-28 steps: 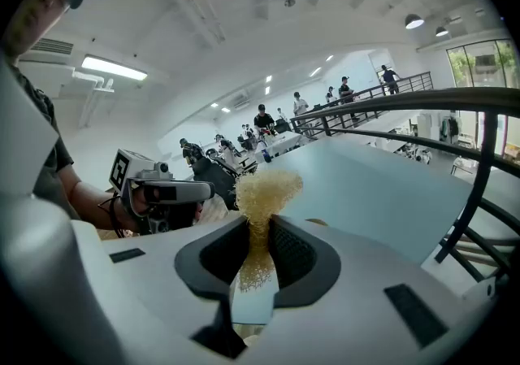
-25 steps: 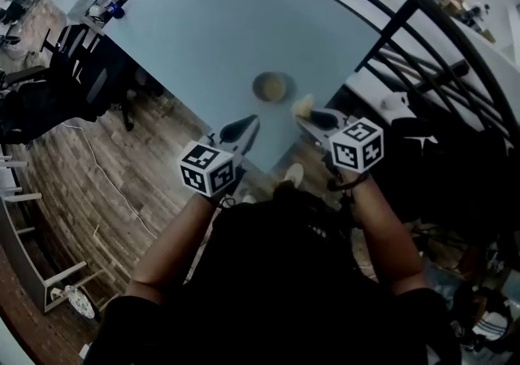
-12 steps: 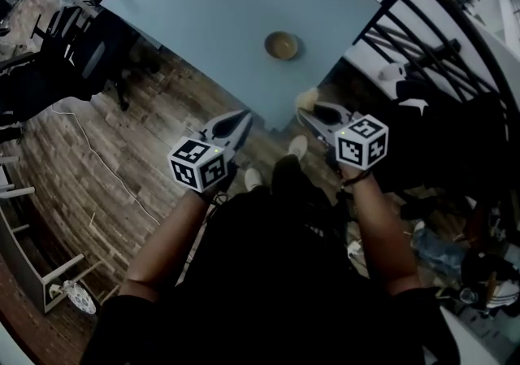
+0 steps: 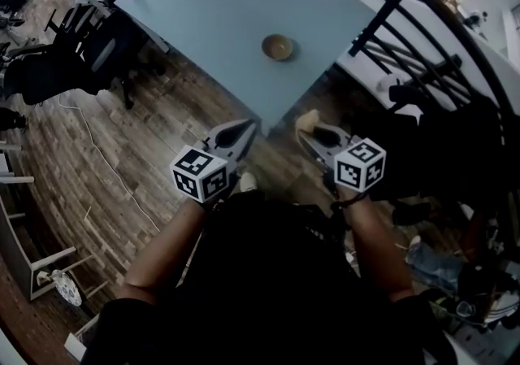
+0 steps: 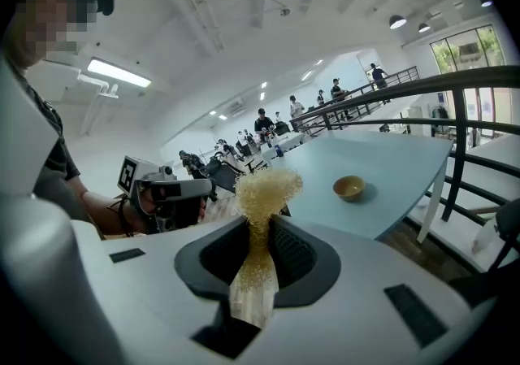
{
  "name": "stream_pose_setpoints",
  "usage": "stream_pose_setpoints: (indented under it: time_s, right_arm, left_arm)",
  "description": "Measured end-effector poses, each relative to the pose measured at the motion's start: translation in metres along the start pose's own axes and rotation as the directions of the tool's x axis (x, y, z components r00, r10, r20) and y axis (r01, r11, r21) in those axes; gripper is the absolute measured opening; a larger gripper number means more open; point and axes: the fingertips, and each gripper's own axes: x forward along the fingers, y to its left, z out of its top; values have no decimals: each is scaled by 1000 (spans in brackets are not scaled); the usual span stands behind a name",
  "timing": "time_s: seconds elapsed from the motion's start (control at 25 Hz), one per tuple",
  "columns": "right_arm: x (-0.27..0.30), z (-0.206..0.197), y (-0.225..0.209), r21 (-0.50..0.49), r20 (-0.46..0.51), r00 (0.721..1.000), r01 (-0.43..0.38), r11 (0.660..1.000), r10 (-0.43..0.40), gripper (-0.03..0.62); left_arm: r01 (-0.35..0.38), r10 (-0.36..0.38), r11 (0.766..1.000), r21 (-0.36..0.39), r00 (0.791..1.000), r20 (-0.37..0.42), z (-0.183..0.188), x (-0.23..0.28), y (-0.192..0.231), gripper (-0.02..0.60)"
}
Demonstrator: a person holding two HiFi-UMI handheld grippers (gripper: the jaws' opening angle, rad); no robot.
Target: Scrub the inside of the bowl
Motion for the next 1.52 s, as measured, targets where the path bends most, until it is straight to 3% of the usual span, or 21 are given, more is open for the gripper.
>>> stream_pose_setpoints:
  time_s: [0.4,0.56,0.96,1.52]
  right_arm:
    - [-103,-56,40,-62,8,998,-64,996,65,74]
    - [-132,-76,57,-68,13,996,-84,994,85,74]
    - [-155,-109,102,-105,40,990,-132,986,137,74]
    - [-140,-110,156,-145,64,994,-79,986,89,74]
  left_arm:
    - [-50,51,998,-49,999,15,-66,-2,-119,-3]
    - [-71,71,997,-2,997,-7,-91,-9,-150,-3]
    - [-75,74,997,17,997,25,-108,-47,-192,-3]
    - [-9,6,998,57,998,55,-100,-87,-205,-3]
